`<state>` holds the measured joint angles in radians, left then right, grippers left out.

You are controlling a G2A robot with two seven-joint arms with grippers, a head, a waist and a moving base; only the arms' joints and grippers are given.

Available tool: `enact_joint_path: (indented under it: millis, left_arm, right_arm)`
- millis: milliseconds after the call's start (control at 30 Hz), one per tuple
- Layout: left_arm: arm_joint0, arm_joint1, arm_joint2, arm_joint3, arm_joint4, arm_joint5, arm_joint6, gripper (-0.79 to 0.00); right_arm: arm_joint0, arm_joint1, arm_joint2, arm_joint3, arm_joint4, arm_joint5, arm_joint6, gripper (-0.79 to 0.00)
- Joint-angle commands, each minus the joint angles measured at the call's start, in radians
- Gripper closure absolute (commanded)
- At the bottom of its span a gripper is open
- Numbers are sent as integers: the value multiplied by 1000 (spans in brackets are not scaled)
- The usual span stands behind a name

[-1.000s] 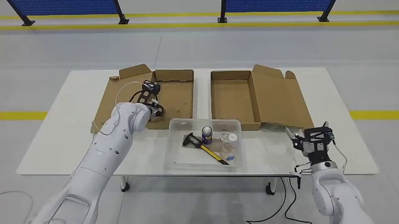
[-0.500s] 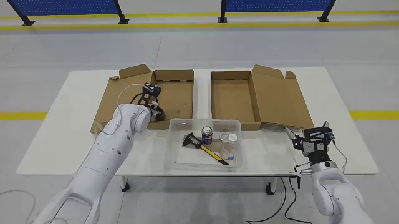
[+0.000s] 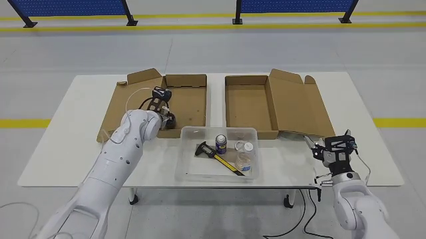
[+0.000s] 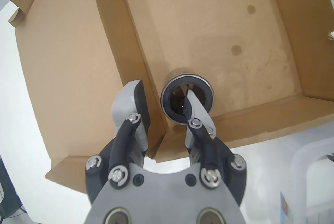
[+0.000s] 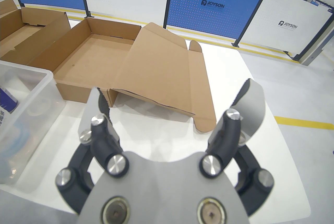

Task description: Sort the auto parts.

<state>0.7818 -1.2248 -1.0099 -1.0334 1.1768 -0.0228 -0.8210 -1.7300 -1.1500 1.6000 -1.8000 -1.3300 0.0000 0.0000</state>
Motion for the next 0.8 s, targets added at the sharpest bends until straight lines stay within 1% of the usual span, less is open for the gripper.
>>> enact_joint_path:
  millis: [0, 100, 167, 267, 500, 633, 767]
  left_arm:
    - [5, 1, -4, -16, 7, 6, -2, -646]
    - [16, 4, -18, -46, 6, 3, -14, -763]
    - [22, 7, -28, -69, 19, 4, -22, -785]
    - [31, 12, -37, -98, 58, 15, -36, -785]
    - [54, 19, -68, -143, 73, 15, -36, -785]
    - [82, 24, -89, -214, 73, -4, -36, -785]
    - [132, 33, -123, -335, 62, -21, -46, -785]
  right_arm:
    - [0, 0, 0, 0, 0, 0, 0, -785]
    - [0, 0, 0, 0, 0, 0, 0, -785]
    - [0, 0, 0, 0, 0, 0, 0, -785]
    - [0, 0, 0, 0, 0, 0, 0, -785]
    - [0, 0, 0, 0, 0, 0, 0, -785]
    - [0, 0, 0, 0, 0, 0, 0, -785]
    - [0, 0, 0, 0, 0, 0, 0, -785]
